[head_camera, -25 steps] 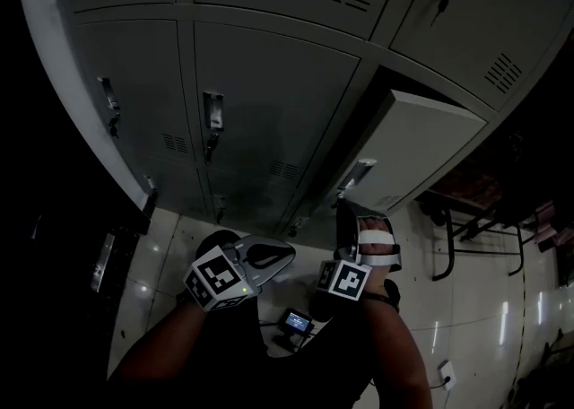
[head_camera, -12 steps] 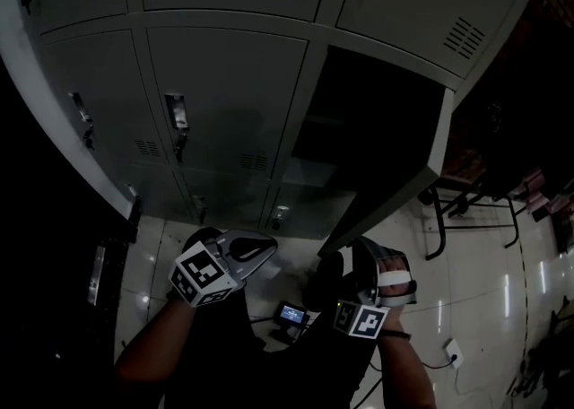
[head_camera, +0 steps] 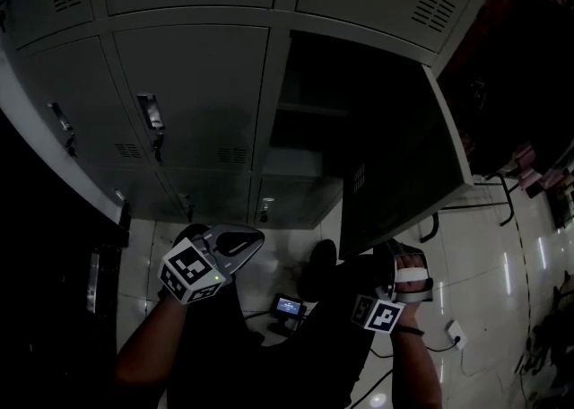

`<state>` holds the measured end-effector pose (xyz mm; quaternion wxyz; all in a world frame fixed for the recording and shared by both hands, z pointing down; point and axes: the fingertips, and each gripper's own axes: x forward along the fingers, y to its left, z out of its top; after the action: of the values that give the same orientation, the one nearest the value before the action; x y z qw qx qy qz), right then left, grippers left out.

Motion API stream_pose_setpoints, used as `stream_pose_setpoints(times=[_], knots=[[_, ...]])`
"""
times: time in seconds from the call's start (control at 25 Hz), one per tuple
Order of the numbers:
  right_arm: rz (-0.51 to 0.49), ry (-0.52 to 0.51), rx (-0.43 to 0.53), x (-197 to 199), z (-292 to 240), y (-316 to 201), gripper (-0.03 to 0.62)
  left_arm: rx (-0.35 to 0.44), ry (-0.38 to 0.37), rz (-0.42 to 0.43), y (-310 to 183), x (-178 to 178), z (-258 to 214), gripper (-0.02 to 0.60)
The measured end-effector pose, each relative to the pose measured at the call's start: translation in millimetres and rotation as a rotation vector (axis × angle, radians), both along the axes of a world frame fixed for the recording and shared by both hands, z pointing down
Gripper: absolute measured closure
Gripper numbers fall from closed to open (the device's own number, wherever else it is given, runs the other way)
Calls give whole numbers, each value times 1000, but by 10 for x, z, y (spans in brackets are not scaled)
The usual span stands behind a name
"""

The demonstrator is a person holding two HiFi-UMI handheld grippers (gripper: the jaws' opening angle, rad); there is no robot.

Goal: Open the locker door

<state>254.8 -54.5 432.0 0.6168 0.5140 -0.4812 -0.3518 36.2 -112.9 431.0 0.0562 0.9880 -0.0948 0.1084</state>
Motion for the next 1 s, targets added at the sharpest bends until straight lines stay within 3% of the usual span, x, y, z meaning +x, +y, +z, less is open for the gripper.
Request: stream_pose_setpoints(times=[0.28, 0.44, 0.56, 0.68, 0.92, 1.0], knots=[[33, 31, -11, 247, 76, 81, 553, 1, -5, 4, 8, 30, 11, 569], [22, -37, -13, 257, 49, 97, 544, -1, -6, 5, 9, 39, 16, 569], [17, -131, -1, 222, -57, 150, 489, -2, -6, 7, 14, 55, 12, 569], [8, -250, 7, 142, -138, 280, 481, -1, -7, 9, 15, 64, 12, 569], [-114, -675, 1, -422, -248, 388, 579, -1, -12, 13, 15, 63, 17, 569], [-152, -772, -24, -602, -214, 337, 591, -5, -13, 15, 20, 65, 22, 569]])
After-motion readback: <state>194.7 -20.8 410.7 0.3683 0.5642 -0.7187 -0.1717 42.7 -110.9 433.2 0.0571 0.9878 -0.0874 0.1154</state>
